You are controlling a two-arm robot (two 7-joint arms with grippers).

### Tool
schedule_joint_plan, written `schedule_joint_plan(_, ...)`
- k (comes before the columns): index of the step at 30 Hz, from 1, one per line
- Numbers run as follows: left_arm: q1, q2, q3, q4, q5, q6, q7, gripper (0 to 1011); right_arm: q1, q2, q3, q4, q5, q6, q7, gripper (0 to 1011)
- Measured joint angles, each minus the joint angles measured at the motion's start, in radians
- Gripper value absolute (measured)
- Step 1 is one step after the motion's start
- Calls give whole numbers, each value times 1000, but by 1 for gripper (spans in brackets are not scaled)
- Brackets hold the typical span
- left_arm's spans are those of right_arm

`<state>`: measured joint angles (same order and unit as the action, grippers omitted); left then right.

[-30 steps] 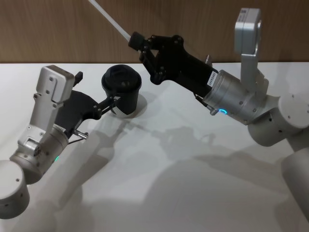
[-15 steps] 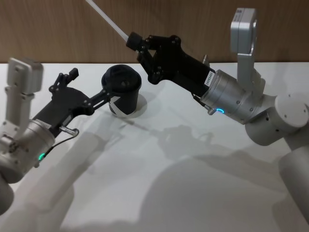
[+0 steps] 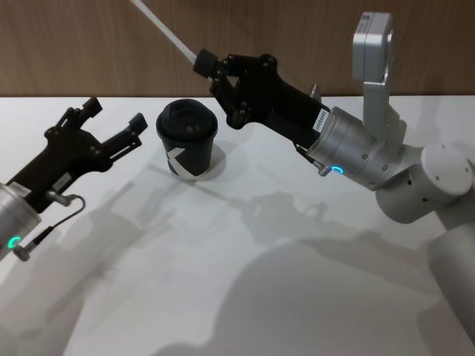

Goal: Pick up the straw with one hand, pass it to the other hand, and insert it into the cup.

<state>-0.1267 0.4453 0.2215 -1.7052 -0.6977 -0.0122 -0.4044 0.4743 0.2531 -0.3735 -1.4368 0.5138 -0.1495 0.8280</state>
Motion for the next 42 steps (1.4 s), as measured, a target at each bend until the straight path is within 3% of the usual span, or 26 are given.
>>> schedule_joint_plan(1, 0, 0, 0, 0, 0, 0, 0, 1003, 0, 0, 0, 0, 0, 0, 0, 1)
schedule_joint_plan(7, 12, 19, -42, 4, -129, 4, -121, 1002, 1, -1, -1, 1, 0, 0, 0, 1)
schedule_joint_plan(17, -6, 32, -68, 18, -254, 9, -265, 1003, 1, -1, -1, 2, 0, 0, 0, 0)
schedule_joint_plan(29, -54, 23, -62, 43, -347, 26, -346, 1003, 1, -1, -1, 2, 0, 0, 0, 1)
schedule_joint_plan(42, -113, -1, -29, 84, -404, 58, -368, 1003, 1, -1, -1, 2, 0, 0, 0, 0)
